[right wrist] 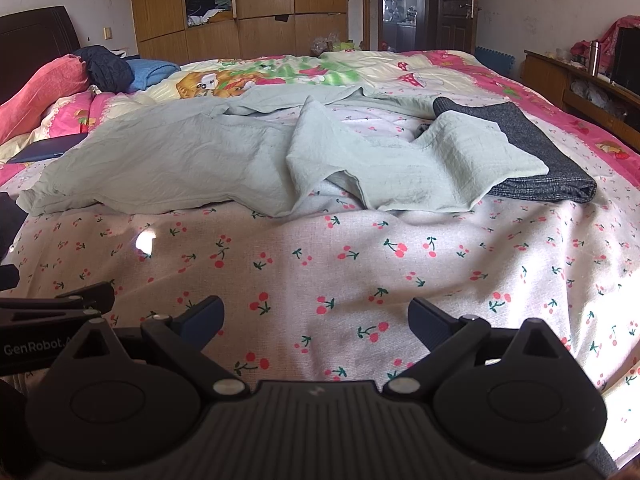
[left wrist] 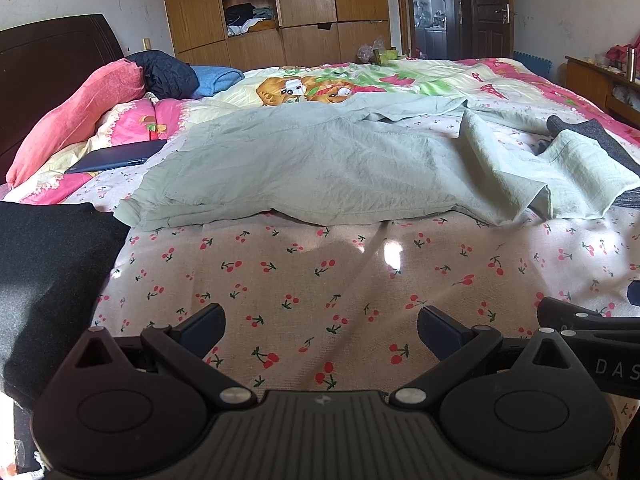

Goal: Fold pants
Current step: 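Grasp the waistband of the pale green trousers with both grippers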

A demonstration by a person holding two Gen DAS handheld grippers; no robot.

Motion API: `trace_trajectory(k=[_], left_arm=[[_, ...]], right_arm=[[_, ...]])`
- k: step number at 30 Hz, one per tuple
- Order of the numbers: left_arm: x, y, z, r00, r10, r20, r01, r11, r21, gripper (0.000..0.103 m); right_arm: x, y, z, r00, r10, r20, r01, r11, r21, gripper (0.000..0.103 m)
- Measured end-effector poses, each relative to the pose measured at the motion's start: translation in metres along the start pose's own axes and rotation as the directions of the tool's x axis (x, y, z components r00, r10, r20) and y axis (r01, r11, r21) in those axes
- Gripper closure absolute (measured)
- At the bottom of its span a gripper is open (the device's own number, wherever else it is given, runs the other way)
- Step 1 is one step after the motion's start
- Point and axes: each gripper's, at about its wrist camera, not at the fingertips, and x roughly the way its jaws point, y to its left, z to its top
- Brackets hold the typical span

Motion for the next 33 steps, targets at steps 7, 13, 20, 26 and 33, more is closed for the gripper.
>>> trace_trajectory(k=[7, 13, 20, 26, 33], left_arm=[[0.002, -0.001, 0.000, 1.000, -0.001, -0.006, 0.001, 1.000, 0.001, 0.000], [0.003, -0.001, 0.000, 1.000, -0.004, -0.014, 0.004, 1.000, -0.002, 0.000], [0.002, 0.006, 0.006, 1.000, -0.016, -0.009, 0.015, 0.999, -0.036, 0.000], [0.000, 0.036, 0.026, 0.999, -0.026, 0.028, 0.027, 0.998, -0.052, 0.000], [0.036, 0.106, 0.045, 0.994, 0.097, 0.048, -0.098, 0.995, 0.028, 0.000]], right_arm=[[0.000, 0.000, 0.000, 1.000, 0.000, -0.001, 0.000, 1.000, 0.000, 0.005], [0.001, 0.001, 0.000, 1.000, -0.002, 0.000, 0.002, 1.000, -0.002, 0.005], [0.001, 0.004, 0.006, 1.000, 0.015, 0.019, -0.015, 1.000, -0.020, 0.005], [0.005, 0.024, 0.033, 0.994, 0.090, 0.054, -0.085, 0.993, -0.085, 0.005], [0.042, 0.103, 0.066, 0.971, 0.235, 0.053, -0.211, 0.936, -0.283, 0.005]])
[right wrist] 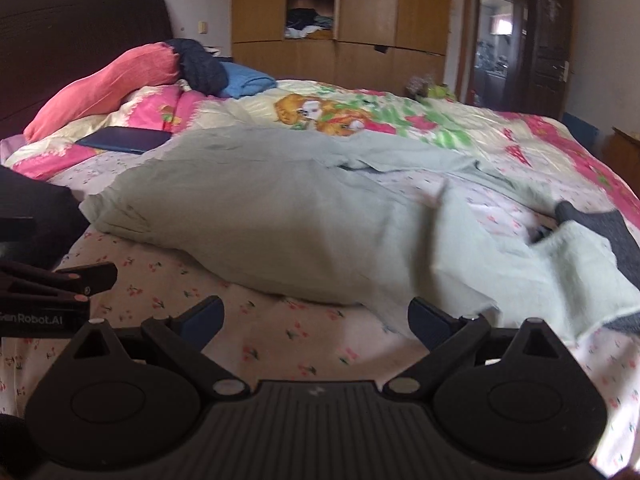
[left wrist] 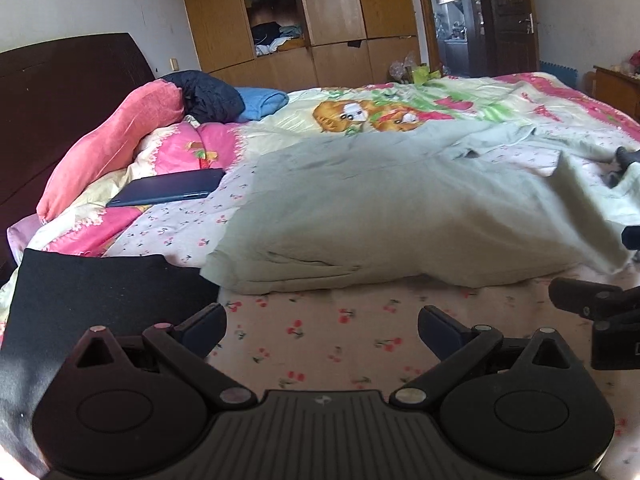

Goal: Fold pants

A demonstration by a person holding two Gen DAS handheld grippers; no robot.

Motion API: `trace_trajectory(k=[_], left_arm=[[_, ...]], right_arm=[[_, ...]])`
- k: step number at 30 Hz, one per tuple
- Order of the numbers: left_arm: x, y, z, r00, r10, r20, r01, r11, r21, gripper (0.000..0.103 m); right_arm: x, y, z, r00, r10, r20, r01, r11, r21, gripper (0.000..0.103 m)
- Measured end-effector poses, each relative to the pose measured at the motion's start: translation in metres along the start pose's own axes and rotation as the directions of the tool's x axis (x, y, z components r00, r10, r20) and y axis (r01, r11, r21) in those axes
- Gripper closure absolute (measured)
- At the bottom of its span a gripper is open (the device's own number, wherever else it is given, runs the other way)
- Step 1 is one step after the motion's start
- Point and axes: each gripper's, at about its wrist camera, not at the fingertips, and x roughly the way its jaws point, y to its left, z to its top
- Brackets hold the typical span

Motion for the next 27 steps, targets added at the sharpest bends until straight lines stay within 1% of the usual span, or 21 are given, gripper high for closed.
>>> trace_trajectory(k=[3, 5, 6, 7, 9, 11, 12, 13, 14, 15, 16, 17, 18, 19, 20, 22, 24, 27], left_arm=[[0.033, 0.025, 0.004, 0.999, 0.023, -0.022, -0.024, 1.000, -0.014, 0.000], [0.052, 0.038, 0.008, 0.999, 0.033, -0.030, -0.034, 0.999, -0.033, 0.000], [0.061, 0.044, 0.010, 0.999, 0.037, -0.028, -0.038, 0.999, -0.039, 0.000], [0.070, 0.049, 0.013, 0.999, 0.039, -0.022, -0.040, 0.999, -0.032, 0.000], [0.084, 0.053, 0.016, 0.999, 0.036, -0.014, -0.036, 0.999, 0.010, 0.000], [0.099, 0.054, 0.017, 0.999, 0.020, -0.030, -0.018, 0.997, 0.075, 0.000], [0.105, 0.055, 0.017, 0.999, 0.012, -0.045, -0.008, 0.996, 0.091, 0.000], [0.110, 0.056, 0.019, 0.998, -0.015, -0.067, 0.021, 0.996, 0.092, 0.003], [0.113, 0.059, 0.021, 0.996, -0.048, -0.081, 0.054, 0.995, 0.079, 0.009], [0.114, 0.062, 0.023, 0.994, -0.067, -0.088, 0.073, 0.995, 0.064, 0.013], [0.115, 0.064, 0.027, 0.993, -0.068, -0.099, 0.074, 0.995, 0.060, 0.016], [0.116, 0.065, 0.030, 0.993, -0.061, -0.106, 0.069, 0.995, 0.074, 0.030], [0.118, 0.066, 0.032, 0.993, -0.030, -0.118, 0.042, 0.994, 0.100, 0.049], [0.121, 0.069, 0.034, 0.990, -0.001, -0.138, 0.017, 0.993, 0.118, 0.055], [0.123, 0.073, 0.036, 0.988, -0.006, -0.152, 0.024, 0.993, 0.115, 0.063], [0.125, 0.087, 0.038, 0.983, -0.054, -0.177, 0.067, 0.995, 0.071, 0.067], [0.120, 0.095, 0.041, 0.979, -0.085, -0.184, 0.094, 0.995, 0.039, 0.072], [0.102, 0.102, 0.042, 0.976, -0.115, -0.184, 0.121, 0.992, 0.026, 0.074]], right_arm=[[0.030, 0.023, 0.016, 0.998, 0.055, -0.006, -0.055, 0.996, -0.069, 0.006], [0.049, 0.039, 0.023, 0.997, 0.077, -0.006, -0.077, 0.989, -0.129, 0.006], [0.056, 0.045, 0.025, 0.996, 0.087, -0.006, -0.087, 0.983, -0.164, 0.008], [0.066, 0.052, 0.027, 0.995, 0.102, -0.011, -0.102, 0.974, -0.203, 0.013], [0.081, 0.063, 0.029, 0.991, 0.132, -0.037, -0.137, 0.959, -0.249, 0.018], [0.095, 0.072, 0.031, 0.985, 0.163, -0.062, -0.174, 0.944, -0.281, 0.021], [0.100, 0.077, 0.031, 0.982, 0.177, -0.068, -0.189, 0.936, -0.296, 0.025], [0.104, 0.080, 0.031, 0.980, 0.186, -0.072, -0.200, 0.930, -0.309, 0.030], [0.108, 0.084, 0.031, 0.979, 0.191, -0.078, -0.206, 0.926, -0.318, 0.033], [0.113, 0.086, 0.032, 0.977, 0.196, -0.087, -0.214, 0.922, -0.323, 0.040], [0.116, 0.087, 0.033, 0.974, 0.203, -0.097, -0.224, 0.921, -0.319, 0.050], [0.118, 0.087, 0.035, 0.971, 0.214, -0.108, -0.238, 0.920, -0.312, 0.055], [0.119, 0.087, 0.036, 0.967, 0.227, -0.119, -0.253, 0.919, -0.303, 0.065], [0.119, 0.086, 0.039, 0.963, 0.235, -0.128, -0.264, 0.919, -0.293, 0.072], [0.118, 0.086, 0.040, 0.961, 0.243, -0.134, -0.272, 0.918, -0.289, 0.075], [0.116, 0.087, 0.043, 0.958, 0.251, -0.139, -0.281, 0.915, -0.290, 0.088], [0.112, 0.088, 0.045, 0.957, 0.255, -0.139, -0.286, 0.914, -0.289, 0.093], [0.099, 0.087, 0.048, 0.950, 0.277, -0.145, -0.308, 0.911, -0.274, 0.094]])
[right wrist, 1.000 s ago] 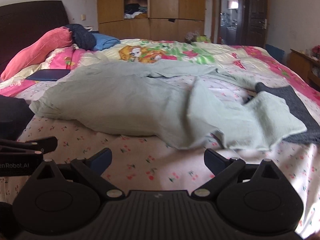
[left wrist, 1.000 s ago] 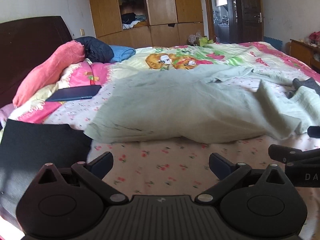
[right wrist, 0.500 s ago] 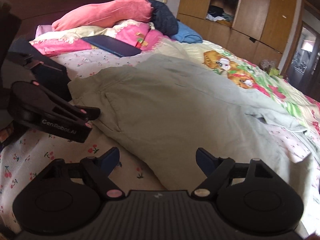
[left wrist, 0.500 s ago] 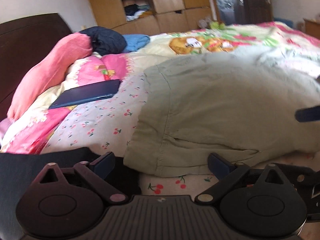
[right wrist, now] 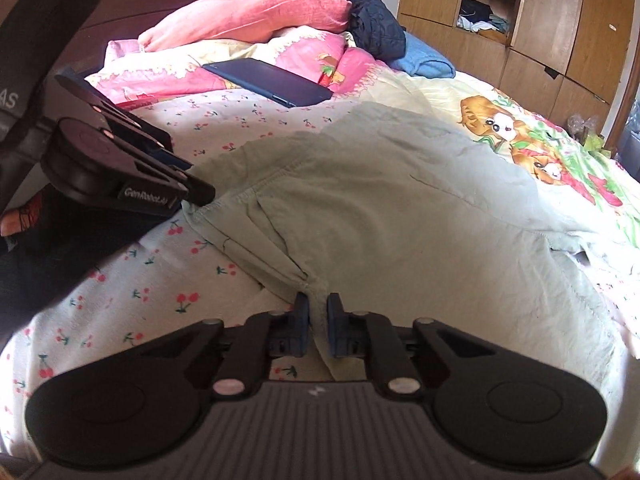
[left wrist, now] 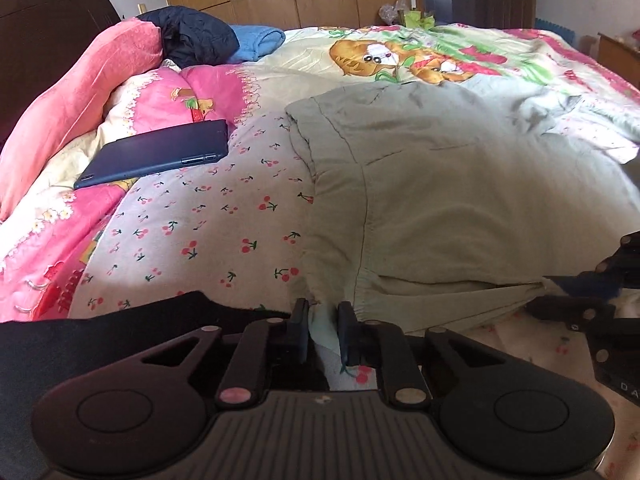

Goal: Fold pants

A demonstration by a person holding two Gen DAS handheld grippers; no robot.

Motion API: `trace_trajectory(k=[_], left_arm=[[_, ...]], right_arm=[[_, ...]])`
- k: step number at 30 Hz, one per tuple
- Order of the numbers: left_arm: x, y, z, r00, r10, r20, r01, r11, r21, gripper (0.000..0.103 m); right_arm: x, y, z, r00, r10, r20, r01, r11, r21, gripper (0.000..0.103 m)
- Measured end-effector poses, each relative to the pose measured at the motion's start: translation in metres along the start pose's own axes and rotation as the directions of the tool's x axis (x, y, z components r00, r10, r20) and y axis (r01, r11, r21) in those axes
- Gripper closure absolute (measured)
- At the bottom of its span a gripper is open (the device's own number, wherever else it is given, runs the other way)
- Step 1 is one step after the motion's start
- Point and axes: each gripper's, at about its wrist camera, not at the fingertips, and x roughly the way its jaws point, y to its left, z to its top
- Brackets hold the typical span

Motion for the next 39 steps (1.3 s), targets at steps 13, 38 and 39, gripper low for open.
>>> trace_trajectory(k=[13, 38, 39], left_arm=[[-0.071, 0.019, -0.059, 0.987, 0.146, -0.072, -0.148, 0.989, -0.012, 0.075], [-0.057, -0.307, 0.024, 0.932, -0.361, 0.015, 0.329, 0.865, 0.379, 0.069], [-0.057, -0.313, 0.025, 0.934, -0.358, 0.009, 0.326, 0.861, 0.391, 0.069]], right_arm=[[-0.031, 0.056, -0.022, 0.982, 0.176, -0.072, -0.174, 0.984, 0.031, 0.082], [-0.229, -0.302, -0.243, 0.849, -0.518, -0.105, 0.307, 0.321, 0.896, 0.060], [-0.225, -0.306, -0.242, 0.854, -0.510, -0.104, 0.301, 0.322, 0.898, 0.061]])
